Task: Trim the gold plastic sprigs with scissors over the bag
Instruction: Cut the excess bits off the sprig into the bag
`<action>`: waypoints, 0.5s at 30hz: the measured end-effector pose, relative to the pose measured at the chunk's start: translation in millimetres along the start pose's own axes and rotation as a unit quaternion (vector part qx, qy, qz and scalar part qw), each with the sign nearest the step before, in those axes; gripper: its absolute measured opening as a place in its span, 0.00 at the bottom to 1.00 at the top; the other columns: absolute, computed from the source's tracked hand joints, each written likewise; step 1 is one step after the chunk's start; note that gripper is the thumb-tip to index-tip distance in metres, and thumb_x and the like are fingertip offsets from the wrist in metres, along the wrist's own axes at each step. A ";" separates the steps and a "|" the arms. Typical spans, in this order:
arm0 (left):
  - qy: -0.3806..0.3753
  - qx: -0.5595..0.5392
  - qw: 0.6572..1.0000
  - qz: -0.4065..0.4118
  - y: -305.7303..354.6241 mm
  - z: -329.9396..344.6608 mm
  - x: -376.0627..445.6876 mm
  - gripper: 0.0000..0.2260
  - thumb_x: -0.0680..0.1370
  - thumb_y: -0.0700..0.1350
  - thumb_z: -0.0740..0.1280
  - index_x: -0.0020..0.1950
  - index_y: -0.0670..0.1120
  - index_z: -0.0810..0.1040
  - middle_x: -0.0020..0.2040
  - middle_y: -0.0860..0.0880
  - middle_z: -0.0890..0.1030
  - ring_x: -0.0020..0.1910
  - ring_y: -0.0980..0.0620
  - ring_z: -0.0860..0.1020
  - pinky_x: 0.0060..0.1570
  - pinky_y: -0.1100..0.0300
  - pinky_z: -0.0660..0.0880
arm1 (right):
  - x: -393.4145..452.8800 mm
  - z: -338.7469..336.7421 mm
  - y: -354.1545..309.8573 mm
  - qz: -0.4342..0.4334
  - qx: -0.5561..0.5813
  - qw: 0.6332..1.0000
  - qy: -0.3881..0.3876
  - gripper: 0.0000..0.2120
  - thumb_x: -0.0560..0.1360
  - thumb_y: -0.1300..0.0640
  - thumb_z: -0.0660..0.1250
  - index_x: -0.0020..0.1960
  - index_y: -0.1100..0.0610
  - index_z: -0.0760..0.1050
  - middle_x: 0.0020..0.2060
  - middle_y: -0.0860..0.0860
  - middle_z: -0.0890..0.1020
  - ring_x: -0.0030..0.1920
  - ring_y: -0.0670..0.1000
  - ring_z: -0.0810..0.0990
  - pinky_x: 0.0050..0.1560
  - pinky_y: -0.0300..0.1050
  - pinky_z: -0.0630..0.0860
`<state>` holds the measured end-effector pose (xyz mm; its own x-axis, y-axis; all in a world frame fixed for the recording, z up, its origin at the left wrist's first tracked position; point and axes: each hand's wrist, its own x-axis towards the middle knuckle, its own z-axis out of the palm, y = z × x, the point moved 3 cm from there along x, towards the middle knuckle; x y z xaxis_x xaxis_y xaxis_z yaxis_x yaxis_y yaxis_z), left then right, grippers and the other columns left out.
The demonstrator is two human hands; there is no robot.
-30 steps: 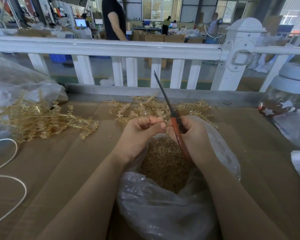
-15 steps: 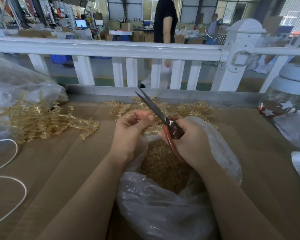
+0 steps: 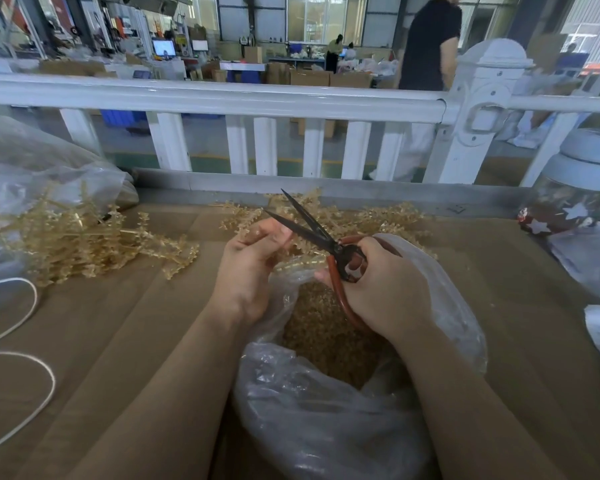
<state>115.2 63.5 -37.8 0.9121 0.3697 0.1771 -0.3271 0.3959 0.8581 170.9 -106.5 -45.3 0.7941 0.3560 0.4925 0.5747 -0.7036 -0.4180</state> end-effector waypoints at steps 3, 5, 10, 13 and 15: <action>0.004 -0.006 1.000 -0.018 -0.9 -0.9 0.8 0.09 0.69 0.39 0.70 0.30 0.49 0.79 0.32 0.50 0.74 0.35 0.53 0.72 0.45 0.60 0.70 | -0.3 0.8 1.4 0.002 -0.001 1.000 -0.005 0.31 0.66 0.22 0.58 0.51 0.47 0.73 0.40 0.40 0.79 0.39 0.41 0.75 0.38 0.36 0.72; 0.009 -0.005 1.000 -0.027 -1.6 -1.2 1.3 0.07 0.69 0.39 0.70 0.32 0.49 0.81 0.34 0.49 0.75 0.36 0.53 0.74 0.46 0.60 0.71 | -0.2 0.5 1.2 -0.003 -0.011 1.000 0.002 0.30 0.66 0.23 0.58 0.50 0.47 0.73 0.39 0.41 0.79 0.37 0.41 0.74 0.36 0.33 0.70; 0.026 0.000 0.998 -0.052 -7.5 -1.9 3.3 0.04 0.67 0.40 0.70 0.40 0.43 0.78 0.36 0.49 0.80 0.36 0.54 0.79 0.47 0.63 0.76 | -0.2 -0.6 0.4 -0.018 -0.035 0.999 0.018 0.27 0.68 0.25 0.62 0.48 0.48 0.73 0.39 0.41 0.79 0.38 0.42 0.74 0.36 0.34 0.72; 0.026 -0.001 0.998 -0.061 -8.8 -2.4 3.9 0.05 0.66 0.41 0.71 0.41 0.43 0.79 0.36 0.49 0.80 0.36 0.55 0.79 0.43 0.66 0.77 | -1.0 -0.4 -0.4 -0.019 -0.038 0.999 0.024 0.25 0.70 0.26 0.64 0.48 0.48 0.73 0.39 0.41 0.79 0.38 0.43 0.74 0.37 0.36 0.74; 0.019 0.006 0.997 -0.069 -8.9 -2.1 3.8 0.06 0.66 0.41 0.71 0.42 0.43 0.78 0.37 0.48 0.79 0.36 0.55 0.79 0.45 0.64 0.76 | -0.9 -0.9 -1.3 -0.019 -0.037 0.999 0.021 0.25 0.70 0.26 0.63 0.48 0.48 0.73 0.39 0.41 0.79 0.37 0.42 0.73 0.37 0.35 0.73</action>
<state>121.0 63.1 -45.8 0.9385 0.3432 0.0384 -0.1954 0.4360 0.8785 169.3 -106.5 -44.5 0.7626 0.3576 0.5391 0.5863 -0.7343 -0.3423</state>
